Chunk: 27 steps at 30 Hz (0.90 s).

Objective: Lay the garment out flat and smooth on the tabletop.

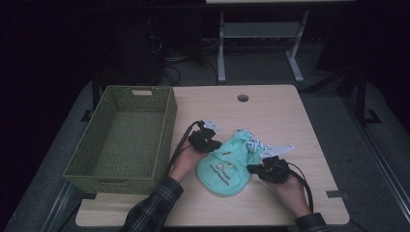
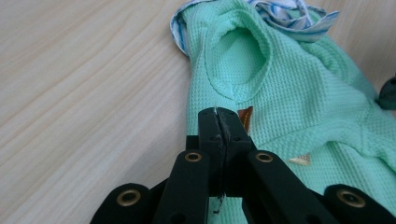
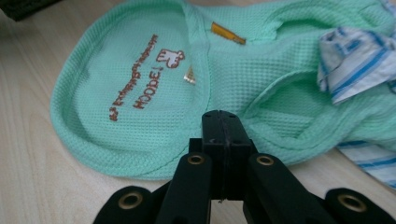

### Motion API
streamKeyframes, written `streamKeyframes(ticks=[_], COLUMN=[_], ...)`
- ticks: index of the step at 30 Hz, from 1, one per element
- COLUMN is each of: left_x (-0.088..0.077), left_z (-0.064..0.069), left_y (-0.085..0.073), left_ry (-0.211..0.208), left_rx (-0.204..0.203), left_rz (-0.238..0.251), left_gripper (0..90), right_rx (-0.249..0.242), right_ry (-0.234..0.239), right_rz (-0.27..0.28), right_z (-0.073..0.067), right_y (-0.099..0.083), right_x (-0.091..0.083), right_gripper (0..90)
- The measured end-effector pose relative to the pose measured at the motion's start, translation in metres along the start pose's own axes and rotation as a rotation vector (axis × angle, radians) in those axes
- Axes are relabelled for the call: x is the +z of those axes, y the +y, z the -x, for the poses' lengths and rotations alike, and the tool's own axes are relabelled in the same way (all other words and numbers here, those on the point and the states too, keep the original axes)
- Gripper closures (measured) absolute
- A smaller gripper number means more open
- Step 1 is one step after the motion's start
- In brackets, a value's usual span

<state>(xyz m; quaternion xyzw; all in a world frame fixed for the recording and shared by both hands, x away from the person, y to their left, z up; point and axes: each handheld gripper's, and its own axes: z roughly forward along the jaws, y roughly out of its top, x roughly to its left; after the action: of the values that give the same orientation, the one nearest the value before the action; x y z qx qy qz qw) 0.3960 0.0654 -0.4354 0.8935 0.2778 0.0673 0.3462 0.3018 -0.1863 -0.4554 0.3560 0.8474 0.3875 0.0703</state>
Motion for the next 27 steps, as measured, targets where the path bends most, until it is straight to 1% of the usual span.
streamKeyframes(ticks=[1,2,4,5,6,8,10,12,13,15,16,17,19,22,23,27], left_x=[0.003,0.007,0.013,0.015,0.016,0.02,0.021,0.02,0.02,0.017,0.016,0.015,0.011,0.006,0.005,0.0], left_z=[0.0,0.0,0.0,0.0,0.0,0.0,0.0,0.002,0.003,0.006,0.007,0.01,0.014,0.023,0.026,0.039], left_y=[-0.001,-0.002,-0.004,-0.005,-0.006,-0.008,-0.009,-0.01,-0.01,-0.012,-0.013,-0.015,-0.018,-0.023,-0.025,-0.032], left_ry=[-0.001,0.0,0.004,0.003,0.004,0.014,0.019,0.015,0.015,0.007,0.003,0.0,-0.012,-0.031,-0.037,-0.075], left_rx=[-0.005,0.004,0.007,0.01,0.012,0.02,0.023,0.022,0.022,0.029,0.04,0.036,0.055,0.067,0.067,0.064], left_rz=[-0.005,-0.018,-0.036,-0.043,-0.05,-0.065,-0.074,-0.078,-0.077,-0.091,-0.104,-0.102,-0.117,-0.131,-0.133,-0.129], left_gripper=[88.6,88.6,88.7,88.7,88.7,88.7,88.8,89.2,89.2,89.2,89.2,89.2,89.2,89.2,89.2,89.2], right_rx=[-0.002,0.0,-0.003,-0.011,-0.01,-0.016,-0.011,-0.014,-0.025,-0.024,-0.025,-0.017,-0.009,0.002,0.011,0.014], right_ry=[0.003,0.003,0.004,-0.001,-0.006,-0.013,-0.011,-0.018,-0.024,-0.034,-0.044,-0.05,-0.06,-0.07,-0.073,-0.096], right_rz=[-0.008,-0.015,-0.031,-0.045,-0.047,-0.069,-0.067,-0.071,-0.071,-0.074,-0.073,-0.076,-0.077,-0.073,-0.069,-0.074], right_z=[0.0,-0.001,-0.002,-0.003,-0.004,-0.004,-0.004,-0.003,-0.002,-0.001,0.0,0.001,0.005,0.011,0.013,0.02], right_y=[0.0,-0.001,-0.002,-0.004,-0.005,-0.008,-0.009,-0.009,-0.009,-0.009,-0.01,-0.01,-0.011,-0.012,-0.013,-0.013], right_x=[0.001,0.003,0.006,0.007,0.008,0.009,0.008,0.008,0.007,0.006,0.005,0.004,0.002,0.0,-0.001,-0.004], right_gripper=[89.7,89.7,89.7,89.8,89.8,89.8,89.8,89.8,89.8,89.8,89.8,89.8,89.8,89.8,89.8,89.8])
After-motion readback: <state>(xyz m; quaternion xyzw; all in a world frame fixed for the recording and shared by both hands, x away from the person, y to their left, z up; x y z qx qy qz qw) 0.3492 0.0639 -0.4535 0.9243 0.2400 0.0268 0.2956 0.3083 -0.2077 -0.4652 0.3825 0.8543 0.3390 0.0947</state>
